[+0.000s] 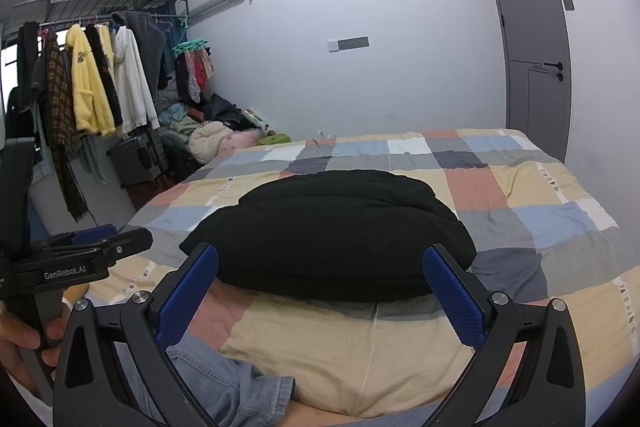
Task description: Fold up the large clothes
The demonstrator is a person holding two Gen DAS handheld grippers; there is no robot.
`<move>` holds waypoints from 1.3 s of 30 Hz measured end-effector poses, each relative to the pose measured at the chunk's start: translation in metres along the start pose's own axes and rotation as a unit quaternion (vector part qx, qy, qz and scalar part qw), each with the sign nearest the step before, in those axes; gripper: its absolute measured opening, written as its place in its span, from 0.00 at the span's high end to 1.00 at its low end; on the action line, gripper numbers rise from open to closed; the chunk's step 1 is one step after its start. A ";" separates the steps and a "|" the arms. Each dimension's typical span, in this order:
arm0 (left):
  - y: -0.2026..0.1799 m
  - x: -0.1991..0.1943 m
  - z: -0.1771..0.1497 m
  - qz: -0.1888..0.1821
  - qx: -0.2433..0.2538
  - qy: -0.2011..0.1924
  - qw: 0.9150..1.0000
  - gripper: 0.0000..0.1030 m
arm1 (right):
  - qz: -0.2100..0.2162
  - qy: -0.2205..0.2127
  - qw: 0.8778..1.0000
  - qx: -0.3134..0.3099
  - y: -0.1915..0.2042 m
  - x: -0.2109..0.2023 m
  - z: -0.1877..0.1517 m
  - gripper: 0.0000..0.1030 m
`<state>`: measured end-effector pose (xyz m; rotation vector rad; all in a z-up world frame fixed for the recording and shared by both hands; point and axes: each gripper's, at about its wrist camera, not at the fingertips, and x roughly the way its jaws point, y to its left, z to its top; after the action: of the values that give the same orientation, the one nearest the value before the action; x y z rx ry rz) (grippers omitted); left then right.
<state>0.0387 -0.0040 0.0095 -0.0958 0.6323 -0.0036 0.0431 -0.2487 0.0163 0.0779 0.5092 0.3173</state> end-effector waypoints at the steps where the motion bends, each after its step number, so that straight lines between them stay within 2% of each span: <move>1: 0.000 0.000 0.000 -0.001 0.000 0.001 1.000 0.13 | -0.002 0.000 1.000 -0.001 0.000 0.000 0.000 0.00; 39: -0.005 -0.006 -0.005 0.003 0.003 0.000 1.000 0.13 | -0.015 0.005 1.000 -0.009 0.005 0.000 -0.011 0.00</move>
<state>0.0312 -0.0096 0.0098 -0.0892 0.6323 0.0001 0.0365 -0.2441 0.0078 0.0522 0.5167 0.2928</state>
